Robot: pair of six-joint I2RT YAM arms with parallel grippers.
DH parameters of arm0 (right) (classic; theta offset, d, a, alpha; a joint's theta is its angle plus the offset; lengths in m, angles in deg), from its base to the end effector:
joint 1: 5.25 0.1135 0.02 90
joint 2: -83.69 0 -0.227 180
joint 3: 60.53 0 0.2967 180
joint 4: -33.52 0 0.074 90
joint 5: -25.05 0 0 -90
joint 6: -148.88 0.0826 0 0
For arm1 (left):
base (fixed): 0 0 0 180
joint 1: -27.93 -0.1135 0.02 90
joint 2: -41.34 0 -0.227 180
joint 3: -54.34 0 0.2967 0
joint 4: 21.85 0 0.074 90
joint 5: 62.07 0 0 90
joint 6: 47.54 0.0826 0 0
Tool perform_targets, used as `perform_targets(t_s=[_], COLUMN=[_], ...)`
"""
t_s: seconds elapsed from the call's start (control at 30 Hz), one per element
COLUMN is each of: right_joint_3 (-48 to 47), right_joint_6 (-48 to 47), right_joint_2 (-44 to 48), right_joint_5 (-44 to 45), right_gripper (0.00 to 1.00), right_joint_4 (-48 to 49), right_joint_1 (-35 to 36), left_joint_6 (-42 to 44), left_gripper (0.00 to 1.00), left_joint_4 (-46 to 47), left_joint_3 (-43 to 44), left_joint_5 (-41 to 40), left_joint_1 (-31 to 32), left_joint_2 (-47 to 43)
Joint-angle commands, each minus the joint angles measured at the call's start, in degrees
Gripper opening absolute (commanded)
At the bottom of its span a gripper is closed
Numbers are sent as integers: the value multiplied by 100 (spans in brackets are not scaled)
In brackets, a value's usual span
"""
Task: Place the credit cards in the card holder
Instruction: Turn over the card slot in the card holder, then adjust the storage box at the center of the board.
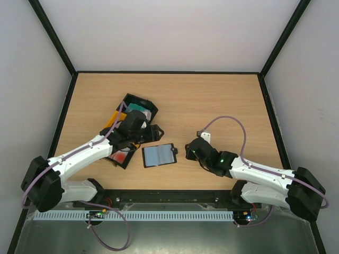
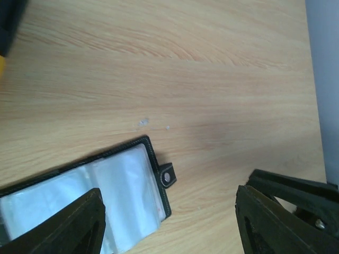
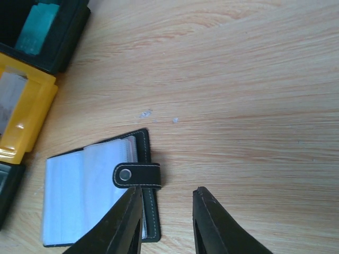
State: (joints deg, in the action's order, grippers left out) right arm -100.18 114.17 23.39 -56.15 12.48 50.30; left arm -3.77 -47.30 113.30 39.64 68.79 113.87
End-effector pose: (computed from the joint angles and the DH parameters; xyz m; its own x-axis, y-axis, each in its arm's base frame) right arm 0.1809 0.2414 0.1025 -0.8310 0.2247 -0.5089 -0.1179 0.8228 0.5559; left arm 0.2618 -0.2486 0.1629 -0.8781 -0.1754 -0.4452 0.1818 0.7384 -0.6494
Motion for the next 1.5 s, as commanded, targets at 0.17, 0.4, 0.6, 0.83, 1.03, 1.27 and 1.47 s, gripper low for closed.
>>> perform_targets(t_s=[0.17, 0.4, 0.6, 0.83, 1.03, 1.27, 1.47], right_joint_3=[-257, -289, -249, -356, -376, -536, -561], right_joint_6=[-300, -356, -418, -517, -420, -413, -272], right_joint_2=[206, 106, -173, -474, -668, -800, -818], right_joint_5=[-14, -372, -726, -736, -651, -383, -218], right_gripper=[29, 30, 30, 30, 30, 30, 31], right_joint_4=[-338, -217, 98, 238, 420, 398, 508], right_joint_1=[40, 42, 39, 35, 39, 32, 32], left_joint_6=[-526, -688, -706, -440, -495, -337, 604], left_gripper=[63, 65, 66, 67, 67, 66, 71], left_joint_4=[-926, -1124, -1207, -1499, -1721, -1537, -1313], left_joint_3=[-312, -1145, -1709, -2044, -2080, -1668, -423], left_joint_5=[-662, -135, -129, -227, -628, -653, -186], left_joint_1=[-7, -324, -681, -1621, -2198, -2440, -1813], left_joint_2=[-236, -726, -1224, -1577, -1403, -1723, -1546])
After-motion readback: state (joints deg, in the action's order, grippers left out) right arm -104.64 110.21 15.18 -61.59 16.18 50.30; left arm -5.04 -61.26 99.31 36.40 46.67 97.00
